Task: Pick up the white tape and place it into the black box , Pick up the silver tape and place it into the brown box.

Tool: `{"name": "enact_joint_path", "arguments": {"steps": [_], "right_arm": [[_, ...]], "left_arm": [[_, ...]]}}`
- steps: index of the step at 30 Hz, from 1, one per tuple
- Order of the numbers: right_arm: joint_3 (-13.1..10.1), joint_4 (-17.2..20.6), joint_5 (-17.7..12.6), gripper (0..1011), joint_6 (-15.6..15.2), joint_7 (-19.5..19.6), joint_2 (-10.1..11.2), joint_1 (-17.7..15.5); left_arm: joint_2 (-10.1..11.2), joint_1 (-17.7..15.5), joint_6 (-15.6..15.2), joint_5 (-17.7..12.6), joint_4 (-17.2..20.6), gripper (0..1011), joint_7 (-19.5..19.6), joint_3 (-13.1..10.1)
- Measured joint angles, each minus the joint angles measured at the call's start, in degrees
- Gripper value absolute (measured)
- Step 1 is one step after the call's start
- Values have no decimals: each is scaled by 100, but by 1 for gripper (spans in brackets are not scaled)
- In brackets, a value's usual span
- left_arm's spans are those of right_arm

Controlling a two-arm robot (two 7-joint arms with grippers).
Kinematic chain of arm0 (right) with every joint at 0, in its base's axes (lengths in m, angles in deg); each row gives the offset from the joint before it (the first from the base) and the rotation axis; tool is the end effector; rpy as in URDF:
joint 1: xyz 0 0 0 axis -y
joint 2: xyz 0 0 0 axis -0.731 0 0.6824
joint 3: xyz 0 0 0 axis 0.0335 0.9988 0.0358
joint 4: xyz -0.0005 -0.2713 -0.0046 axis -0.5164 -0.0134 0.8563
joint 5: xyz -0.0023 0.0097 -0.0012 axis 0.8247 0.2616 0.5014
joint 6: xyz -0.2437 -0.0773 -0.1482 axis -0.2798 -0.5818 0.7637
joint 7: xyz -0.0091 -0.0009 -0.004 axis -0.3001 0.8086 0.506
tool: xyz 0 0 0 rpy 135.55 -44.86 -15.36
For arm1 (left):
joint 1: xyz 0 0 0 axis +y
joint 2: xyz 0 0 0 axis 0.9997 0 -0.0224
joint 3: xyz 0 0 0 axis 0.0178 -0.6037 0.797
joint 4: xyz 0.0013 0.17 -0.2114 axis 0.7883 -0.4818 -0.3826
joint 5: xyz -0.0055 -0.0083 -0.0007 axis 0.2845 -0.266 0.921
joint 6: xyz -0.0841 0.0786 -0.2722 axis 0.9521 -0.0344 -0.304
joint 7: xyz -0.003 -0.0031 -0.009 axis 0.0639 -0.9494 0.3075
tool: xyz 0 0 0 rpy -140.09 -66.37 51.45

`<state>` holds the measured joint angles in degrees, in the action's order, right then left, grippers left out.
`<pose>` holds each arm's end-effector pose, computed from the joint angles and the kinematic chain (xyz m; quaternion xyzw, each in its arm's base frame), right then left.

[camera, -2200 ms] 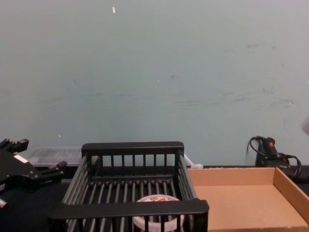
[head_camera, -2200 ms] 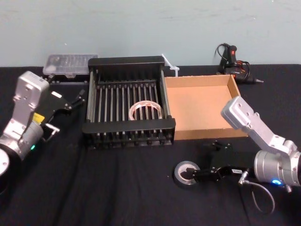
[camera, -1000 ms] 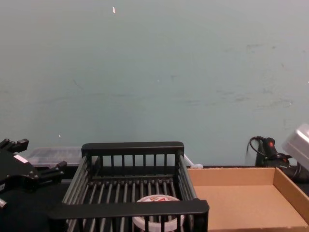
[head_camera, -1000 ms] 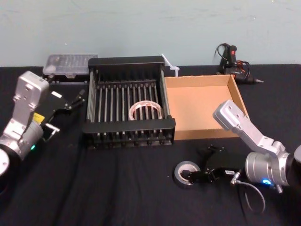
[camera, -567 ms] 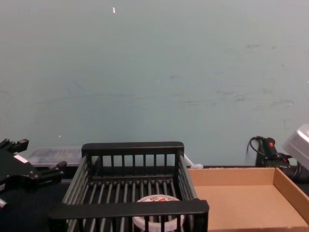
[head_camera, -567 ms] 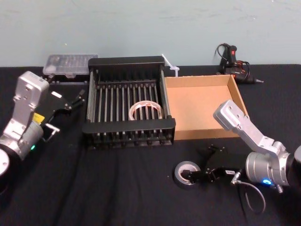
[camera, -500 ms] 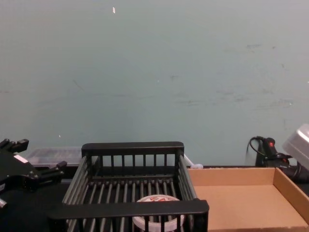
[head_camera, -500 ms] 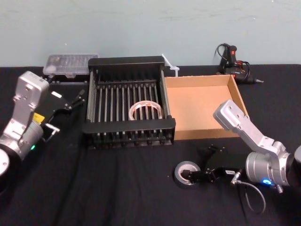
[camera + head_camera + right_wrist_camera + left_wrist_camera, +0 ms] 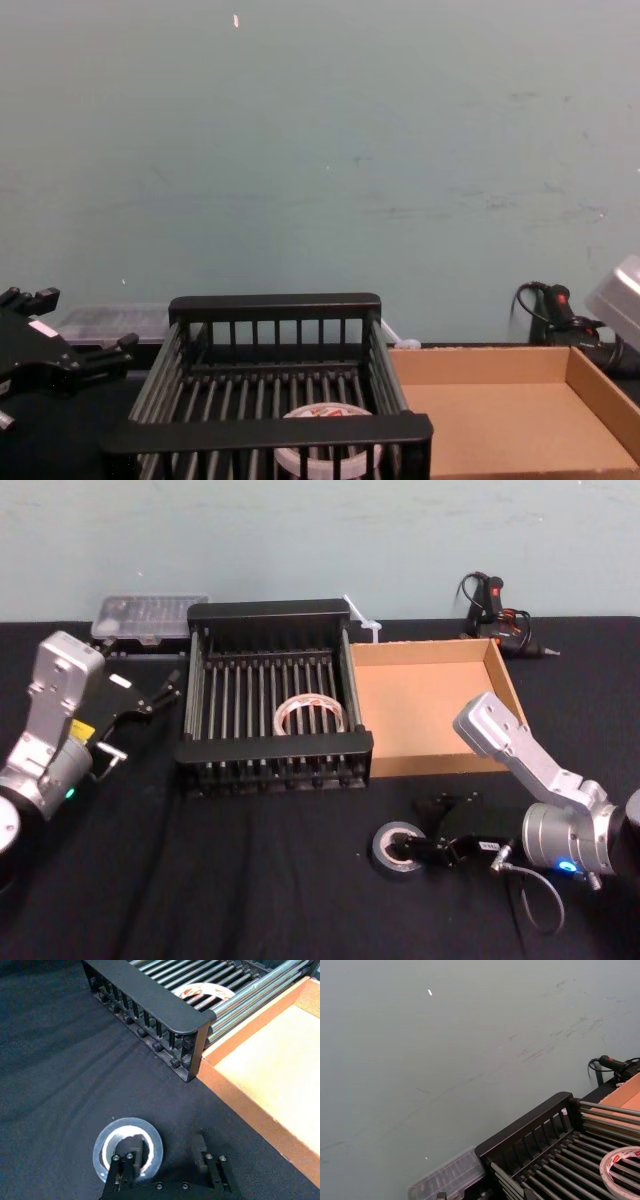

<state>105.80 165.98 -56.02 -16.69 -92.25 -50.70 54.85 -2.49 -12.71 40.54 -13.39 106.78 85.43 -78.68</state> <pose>0.3250 -0.0238 -0.2512 -0.3062 0.1031 -0.2999 0.8976 0.3424 0.0755 -0.2844 0.1414 -0.1324 0.5799 0.7913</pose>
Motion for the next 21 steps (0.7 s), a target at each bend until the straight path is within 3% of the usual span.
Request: {"name": "enact_joint_path", "arguments": {"steps": [15,21], "right_arm": [[-1,0,-5,197,1,0,0,1],[-1,0,-5,176,1,0,0,1]], "left_arm": [[0,0,0,0,0,1001,0,0],[0,0,0,0,0,1001,0,0]]}}
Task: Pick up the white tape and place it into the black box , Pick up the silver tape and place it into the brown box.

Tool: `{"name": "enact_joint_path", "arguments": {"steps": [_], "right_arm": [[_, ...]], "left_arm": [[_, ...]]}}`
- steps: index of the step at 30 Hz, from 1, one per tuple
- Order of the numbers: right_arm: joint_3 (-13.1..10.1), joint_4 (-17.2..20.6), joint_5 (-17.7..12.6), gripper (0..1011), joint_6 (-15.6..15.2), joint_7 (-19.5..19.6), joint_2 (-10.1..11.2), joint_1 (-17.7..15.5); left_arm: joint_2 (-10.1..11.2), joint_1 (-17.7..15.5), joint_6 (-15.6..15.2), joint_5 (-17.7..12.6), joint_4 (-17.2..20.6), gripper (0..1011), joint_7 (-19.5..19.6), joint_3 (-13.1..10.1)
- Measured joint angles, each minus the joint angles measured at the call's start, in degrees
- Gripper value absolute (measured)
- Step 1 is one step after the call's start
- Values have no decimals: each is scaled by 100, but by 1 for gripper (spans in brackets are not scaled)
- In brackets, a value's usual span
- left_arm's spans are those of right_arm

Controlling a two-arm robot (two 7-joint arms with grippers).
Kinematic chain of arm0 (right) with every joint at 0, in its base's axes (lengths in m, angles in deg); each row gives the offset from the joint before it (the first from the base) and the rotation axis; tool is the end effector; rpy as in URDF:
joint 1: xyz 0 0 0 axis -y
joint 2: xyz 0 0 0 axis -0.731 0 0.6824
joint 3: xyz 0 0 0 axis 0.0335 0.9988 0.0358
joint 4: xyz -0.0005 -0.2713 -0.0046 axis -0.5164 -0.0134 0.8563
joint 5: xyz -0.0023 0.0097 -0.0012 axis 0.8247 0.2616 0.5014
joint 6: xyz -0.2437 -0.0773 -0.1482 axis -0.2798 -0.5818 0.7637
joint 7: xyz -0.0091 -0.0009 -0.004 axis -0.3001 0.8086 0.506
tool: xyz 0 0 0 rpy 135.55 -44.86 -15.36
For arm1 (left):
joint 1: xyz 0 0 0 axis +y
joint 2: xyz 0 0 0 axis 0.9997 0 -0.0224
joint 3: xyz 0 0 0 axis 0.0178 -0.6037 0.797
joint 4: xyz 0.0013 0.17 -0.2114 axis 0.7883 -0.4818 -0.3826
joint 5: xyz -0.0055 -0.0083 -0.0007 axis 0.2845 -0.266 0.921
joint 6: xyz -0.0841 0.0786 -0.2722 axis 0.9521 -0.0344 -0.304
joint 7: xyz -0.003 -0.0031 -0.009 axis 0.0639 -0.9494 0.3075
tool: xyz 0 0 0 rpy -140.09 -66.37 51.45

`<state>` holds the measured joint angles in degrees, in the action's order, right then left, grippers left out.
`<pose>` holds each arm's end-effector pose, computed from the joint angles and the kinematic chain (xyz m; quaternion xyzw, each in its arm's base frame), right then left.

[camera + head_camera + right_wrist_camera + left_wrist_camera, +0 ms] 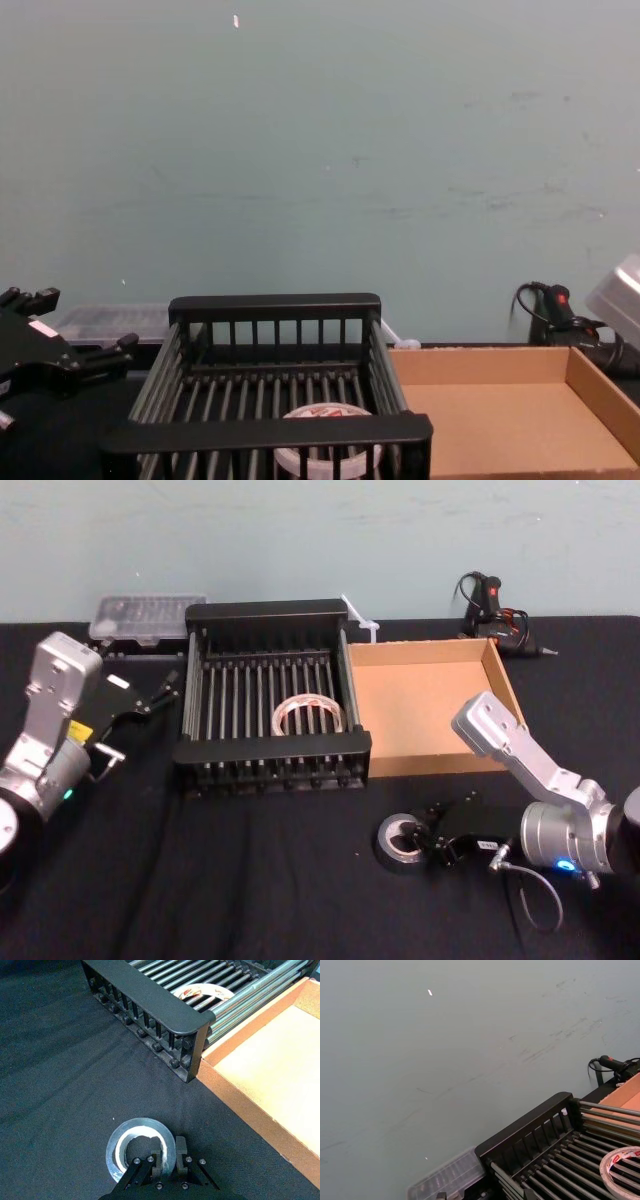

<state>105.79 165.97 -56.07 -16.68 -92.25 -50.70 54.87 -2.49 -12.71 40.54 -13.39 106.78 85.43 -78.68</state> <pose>0.3251 -0.0239 -0.2510 -0.3058 0.1033 -0.3000 0.8977 0.3424 0.0755 -0.2844 0.1414 -0.1324 0.5799 0.7913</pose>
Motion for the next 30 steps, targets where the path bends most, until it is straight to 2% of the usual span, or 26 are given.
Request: {"name": "enact_joint_path", "arguments": {"steps": [6,14,22,30], "right_arm": [[-5,3,2,177,14,4,1,-8],[-182,106,-99,177,18,105,3,-91],[-498,196,-195,176,109,421,-93,-121],[-794,88,-245,177,113,747,-314,31]], "left_arm": [[0,0,0,0,0,1001,0,0],[0,0,0,0,0,1001,0,0],[0,0,0,0,0,1001,0,0],[0,0,0,0,0,1001,0,0]]}}
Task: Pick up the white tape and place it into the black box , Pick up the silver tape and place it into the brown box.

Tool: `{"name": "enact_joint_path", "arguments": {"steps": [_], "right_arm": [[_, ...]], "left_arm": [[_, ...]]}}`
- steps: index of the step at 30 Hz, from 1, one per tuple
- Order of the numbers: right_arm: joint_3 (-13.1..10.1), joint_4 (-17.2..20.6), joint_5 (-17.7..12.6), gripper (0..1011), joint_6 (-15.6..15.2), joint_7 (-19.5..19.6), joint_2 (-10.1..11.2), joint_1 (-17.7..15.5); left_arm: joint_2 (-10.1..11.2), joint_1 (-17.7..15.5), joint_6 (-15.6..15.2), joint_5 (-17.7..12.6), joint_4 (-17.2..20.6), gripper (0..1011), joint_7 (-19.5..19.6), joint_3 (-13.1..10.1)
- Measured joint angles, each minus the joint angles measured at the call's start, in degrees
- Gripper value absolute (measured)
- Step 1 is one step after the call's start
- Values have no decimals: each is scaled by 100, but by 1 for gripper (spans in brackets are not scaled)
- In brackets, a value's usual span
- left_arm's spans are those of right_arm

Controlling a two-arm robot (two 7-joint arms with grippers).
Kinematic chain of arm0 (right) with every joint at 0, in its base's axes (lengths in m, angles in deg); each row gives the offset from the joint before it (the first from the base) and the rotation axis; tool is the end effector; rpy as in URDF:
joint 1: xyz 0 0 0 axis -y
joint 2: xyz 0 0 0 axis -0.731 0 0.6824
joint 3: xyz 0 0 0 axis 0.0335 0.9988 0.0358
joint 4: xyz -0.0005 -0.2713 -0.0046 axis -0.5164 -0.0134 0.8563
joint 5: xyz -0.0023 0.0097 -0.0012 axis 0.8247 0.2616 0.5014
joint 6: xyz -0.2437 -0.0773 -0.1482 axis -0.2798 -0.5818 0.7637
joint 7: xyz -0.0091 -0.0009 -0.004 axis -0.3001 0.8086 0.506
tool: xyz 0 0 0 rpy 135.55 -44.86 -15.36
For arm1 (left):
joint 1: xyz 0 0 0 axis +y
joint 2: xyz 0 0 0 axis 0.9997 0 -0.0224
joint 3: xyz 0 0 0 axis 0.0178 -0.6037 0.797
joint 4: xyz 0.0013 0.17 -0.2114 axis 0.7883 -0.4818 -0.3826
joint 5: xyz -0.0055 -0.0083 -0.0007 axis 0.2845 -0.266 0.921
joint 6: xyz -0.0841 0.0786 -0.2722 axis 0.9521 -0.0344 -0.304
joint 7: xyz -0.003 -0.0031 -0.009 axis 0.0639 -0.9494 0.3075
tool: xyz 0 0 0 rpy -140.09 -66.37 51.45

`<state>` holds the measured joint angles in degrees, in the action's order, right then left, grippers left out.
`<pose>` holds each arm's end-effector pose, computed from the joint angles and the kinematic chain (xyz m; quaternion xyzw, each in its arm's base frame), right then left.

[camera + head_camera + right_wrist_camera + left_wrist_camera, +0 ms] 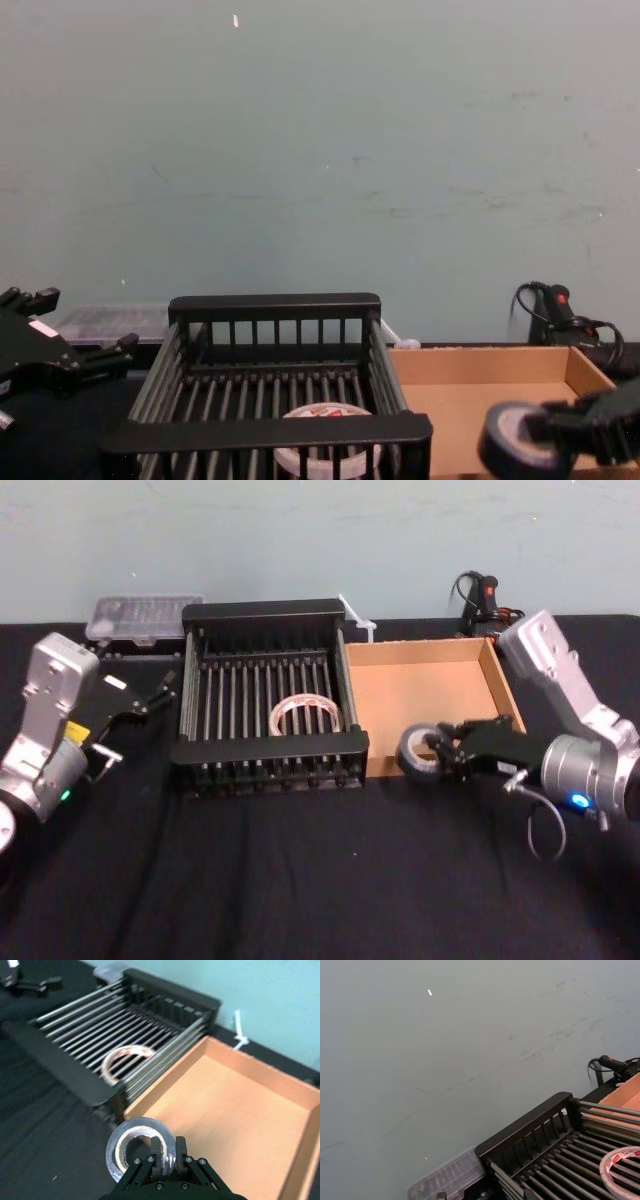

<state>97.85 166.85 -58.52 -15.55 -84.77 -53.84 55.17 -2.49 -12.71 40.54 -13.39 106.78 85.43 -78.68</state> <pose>0.3412 -0.0360 -0.2213 -0.2335 0.0778 -0.4035 0.8812 0.3424 0.0755 -0.2844 0.1414 -0.1324 0.5799 0.7913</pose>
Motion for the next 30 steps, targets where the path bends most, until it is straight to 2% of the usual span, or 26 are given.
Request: {"name": "enact_joint_path", "arguments": {"steps": [12,22,30], "right_arm": [[-172,-487,212,177,-125,358,-386,382],[-213,-937,411,177,-133,454,-681,684],[-236,-1019,468,176,-122,484,-746,729]], "left_arm": [[0,0,0,0,0,1001,0,0],[0,0,0,0,0,1001,0,0],[0,0,0,0,0,1001,0,0]]}}
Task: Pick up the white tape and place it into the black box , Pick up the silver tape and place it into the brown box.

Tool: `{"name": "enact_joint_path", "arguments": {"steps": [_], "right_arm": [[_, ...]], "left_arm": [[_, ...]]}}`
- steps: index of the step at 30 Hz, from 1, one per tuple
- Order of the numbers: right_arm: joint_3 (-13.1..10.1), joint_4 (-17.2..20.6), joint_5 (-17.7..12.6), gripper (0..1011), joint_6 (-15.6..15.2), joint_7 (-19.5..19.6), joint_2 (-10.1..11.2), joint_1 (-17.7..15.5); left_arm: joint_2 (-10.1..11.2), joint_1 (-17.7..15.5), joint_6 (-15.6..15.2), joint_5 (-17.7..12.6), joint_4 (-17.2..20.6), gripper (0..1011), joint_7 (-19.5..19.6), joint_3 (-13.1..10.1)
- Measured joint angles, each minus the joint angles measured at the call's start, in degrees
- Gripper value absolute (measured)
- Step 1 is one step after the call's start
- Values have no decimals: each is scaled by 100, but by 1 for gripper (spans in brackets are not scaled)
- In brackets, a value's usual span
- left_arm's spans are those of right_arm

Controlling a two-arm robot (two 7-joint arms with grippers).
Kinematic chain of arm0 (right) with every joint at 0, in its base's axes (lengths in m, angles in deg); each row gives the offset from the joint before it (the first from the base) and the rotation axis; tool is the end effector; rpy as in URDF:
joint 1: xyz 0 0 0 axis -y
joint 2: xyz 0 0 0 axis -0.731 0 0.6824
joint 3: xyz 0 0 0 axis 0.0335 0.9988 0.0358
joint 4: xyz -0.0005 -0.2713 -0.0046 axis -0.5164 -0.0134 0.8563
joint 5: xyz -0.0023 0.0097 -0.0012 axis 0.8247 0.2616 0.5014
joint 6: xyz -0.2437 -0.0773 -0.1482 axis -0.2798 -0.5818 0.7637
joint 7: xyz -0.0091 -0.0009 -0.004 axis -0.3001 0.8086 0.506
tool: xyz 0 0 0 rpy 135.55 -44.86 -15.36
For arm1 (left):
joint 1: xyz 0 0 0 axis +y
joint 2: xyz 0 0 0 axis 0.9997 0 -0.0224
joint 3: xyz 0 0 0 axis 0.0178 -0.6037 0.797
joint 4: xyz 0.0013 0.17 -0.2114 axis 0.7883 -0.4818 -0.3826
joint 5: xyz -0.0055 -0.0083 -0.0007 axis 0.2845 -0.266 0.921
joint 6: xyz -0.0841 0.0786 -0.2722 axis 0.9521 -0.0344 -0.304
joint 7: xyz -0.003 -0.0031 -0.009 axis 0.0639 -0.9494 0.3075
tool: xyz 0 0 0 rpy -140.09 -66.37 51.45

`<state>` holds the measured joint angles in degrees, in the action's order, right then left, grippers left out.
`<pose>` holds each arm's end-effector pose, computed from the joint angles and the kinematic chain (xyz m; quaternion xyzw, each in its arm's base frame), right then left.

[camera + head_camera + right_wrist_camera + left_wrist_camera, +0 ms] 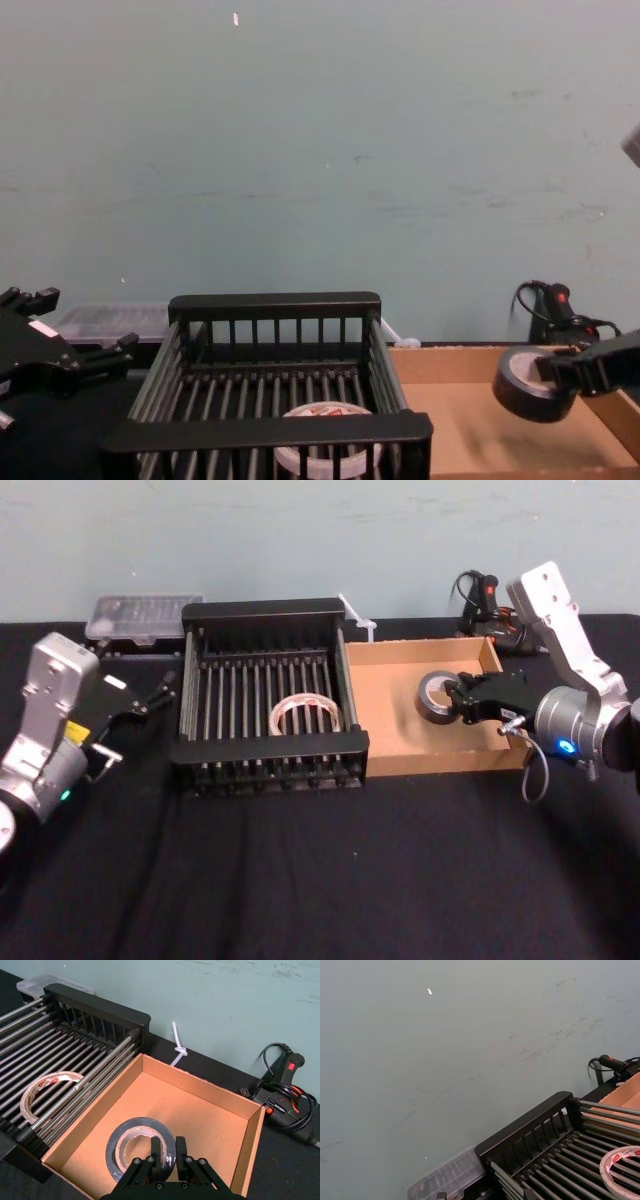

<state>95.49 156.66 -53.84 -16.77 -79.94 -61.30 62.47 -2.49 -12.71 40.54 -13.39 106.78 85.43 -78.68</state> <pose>0.3838 -0.0340 -0.2180 -0.2267 0.0766 -0.4864 0.8403 0.3424 0.0755 -0.2844 0.1414 -0.1324 0.5799 0.7913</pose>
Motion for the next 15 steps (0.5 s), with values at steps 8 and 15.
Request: {"name": "enact_joint_path", "arguments": {"steps": [8,15], "right_arm": [[7,19,-3,177,2,-5,14,-8],[11,30,-10,241,2,-9,21,-13]], "left_arm": [[0,0,0,0,0,1001,0,0],[0,0,0,0,0,1001,0,0]]}}
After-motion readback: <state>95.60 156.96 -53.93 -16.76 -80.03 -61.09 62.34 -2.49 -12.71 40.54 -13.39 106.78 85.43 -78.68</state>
